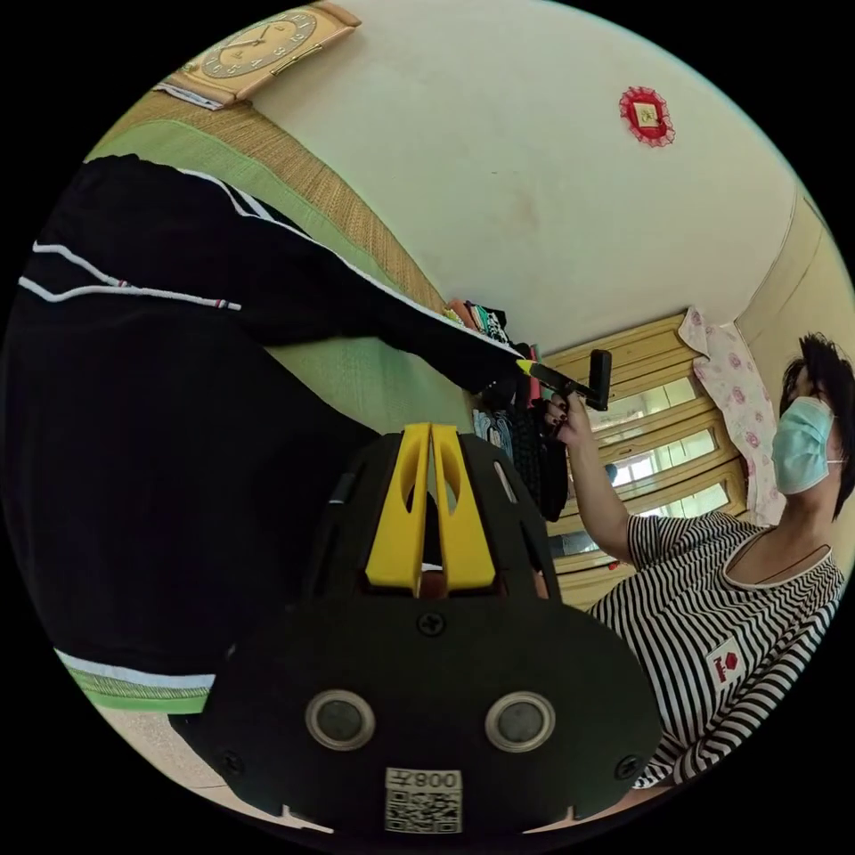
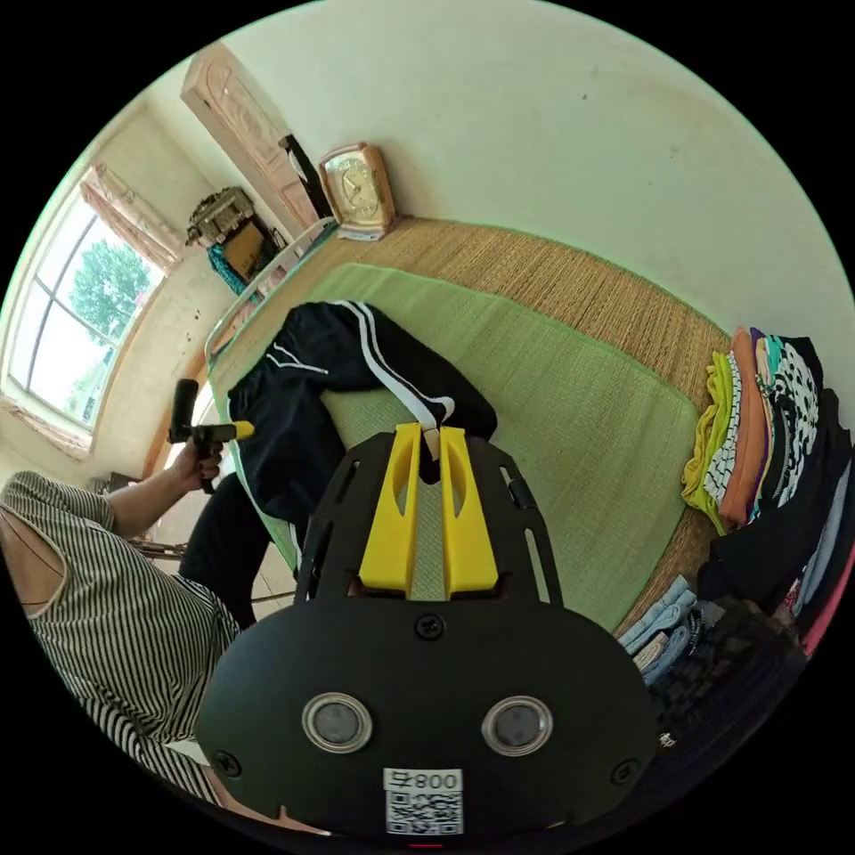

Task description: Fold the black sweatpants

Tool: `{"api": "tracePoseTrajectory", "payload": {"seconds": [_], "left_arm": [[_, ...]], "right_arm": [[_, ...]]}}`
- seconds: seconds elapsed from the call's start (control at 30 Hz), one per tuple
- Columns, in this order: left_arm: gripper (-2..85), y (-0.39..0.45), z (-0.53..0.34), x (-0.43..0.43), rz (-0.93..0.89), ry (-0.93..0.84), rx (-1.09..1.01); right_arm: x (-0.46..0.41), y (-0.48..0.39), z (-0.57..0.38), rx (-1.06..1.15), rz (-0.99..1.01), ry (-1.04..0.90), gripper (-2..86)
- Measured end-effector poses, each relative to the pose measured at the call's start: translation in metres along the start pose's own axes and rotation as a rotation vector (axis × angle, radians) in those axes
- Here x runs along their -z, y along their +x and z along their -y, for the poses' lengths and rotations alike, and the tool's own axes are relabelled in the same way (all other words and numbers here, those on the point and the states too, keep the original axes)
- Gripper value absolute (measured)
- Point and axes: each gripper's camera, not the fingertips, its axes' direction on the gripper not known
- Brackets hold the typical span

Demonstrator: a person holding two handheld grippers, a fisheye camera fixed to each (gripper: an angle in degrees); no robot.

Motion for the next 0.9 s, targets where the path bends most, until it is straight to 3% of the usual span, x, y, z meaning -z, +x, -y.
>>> {"api": "tracePoseTrajectory", "payload": {"seconds": [0.2, 0.33, 0.47, 0.7, 0.9], "left_arm": [[0.5, 0.015, 0.049, -0.049, 0.041, -0.031, -0.061], [1.5, 0.017, 0.074, -0.09, 0.078, -0.083, -0.048], [4.0, 0.036, 0.075, -0.125, 0.068, -0.196, -0.101], [7.2, 0.094, 0.018, -0.198, 0.113, -0.565, -0.214], [8.1, 0.135, -0.007, -0.262, 0.381, -0.659, -0.349]], "right_arm": [[0.014, 0.13, 0.035, -0.337, 0.118, -0.014, 4.2], [-0.012, 0.171, 0.017, -0.483, 0.061, -0.029, 7.3], [-0.056, 0.139, -0.031, -0.318, 0.09, -0.022, 7.9], [-0.158, 0.033, -0.18, -0.178, 0.175, -0.309, 7.8], [-0.189, -0.007, -0.249, -0.192, 0.169, -0.376, 9.1]]}}
